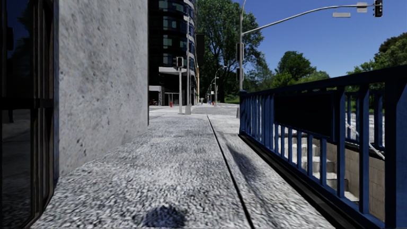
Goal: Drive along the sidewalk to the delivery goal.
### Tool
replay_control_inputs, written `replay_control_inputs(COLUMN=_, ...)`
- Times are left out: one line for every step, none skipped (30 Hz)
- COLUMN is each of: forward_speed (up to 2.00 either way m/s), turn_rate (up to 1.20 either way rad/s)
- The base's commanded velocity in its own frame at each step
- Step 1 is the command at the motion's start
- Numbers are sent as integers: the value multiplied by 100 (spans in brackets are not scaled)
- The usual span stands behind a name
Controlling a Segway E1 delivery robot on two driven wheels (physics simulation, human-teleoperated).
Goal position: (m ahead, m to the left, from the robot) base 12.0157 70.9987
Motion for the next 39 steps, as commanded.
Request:
replay_control_inputs(forward_speed=196, turn_rate=0)
replay_control_inputs(forward_speed=196, turn_rate=0)
replay_control_inputs(forward_speed=196, turn_rate=0)
replay_control_inputs(forward_speed=196, turn_rate=0)
replay_control_inputs(forward_speed=196, turn_rate=0)
replay_control_inputs(forward_speed=196, turn_rate=0)
replay_control_inputs(forward_speed=196, turn_rate=0)
replay_control_inputs(forward_speed=196, turn_rate=0)
replay_control_inputs(forward_speed=196, turn_rate=0)
replay_control_inputs(forward_speed=196, turn_rate=0)
replay_control_inputs(forward_speed=196, turn_rate=0)
replay_control_inputs(forward_speed=196, turn_rate=0)
replay_control_inputs(forward_speed=196, turn_rate=0)
replay_control_inputs(forward_speed=196, turn_rate=0)
replay_control_inputs(forward_speed=196, turn_rate=0)
replay_control_inputs(forward_speed=196, turn_rate=0)
replay_control_inputs(forward_speed=196, turn_rate=0)
replay_control_inputs(forward_speed=196, turn_rate=0)
replay_control_inputs(forward_speed=196, turn_rate=0)
replay_control_inputs(forward_speed=196, turn_rate=0)
replay_control_inputs(forward_speed=196, turn_rate=0)
replay_control_inputs(forward_speed=196, turn_rate=0)
replay_control_inputs(forward_speed=196, turn_rate=0)
replay_control_inputs(forward_speed=196, turn_rate=0)
replay_control_inputs(forward_speed=196, turn_rate=0)
replay_control_inputs(forward_speed=196, turn_rate=0)
replay_control_inputs(forward_speed=196, turn_rate=0)
replay_control_inputs(forward_speed=196, turn_rate=0)
replay_control_inputs(forward_speed=196, turn_rate=0)
replay_control_inputs(forward_speed=196, turn_rate=0)
replay_control_inputs(forward_speed=196, turn_rate=0)
replay_control_inputs(forward_speed=196, turn_rate=0)
replay_control_inputs(forward_speed=196, turn_rate=0)
replay_control_inputs(forward_speed=196, turn_rate=0)
replay_control_inputs(forward_speed=196, turn_rate=0)
replay_control_inputs(forward_speed=196, turn_rate=0)
replay_control_inputs(forward_speed=196, turn_rate=0)
replay_control_inputs(forward_speed=196, turn_rate=0)
replay_control_inputs(forward_speed=196, turn_rate=0)
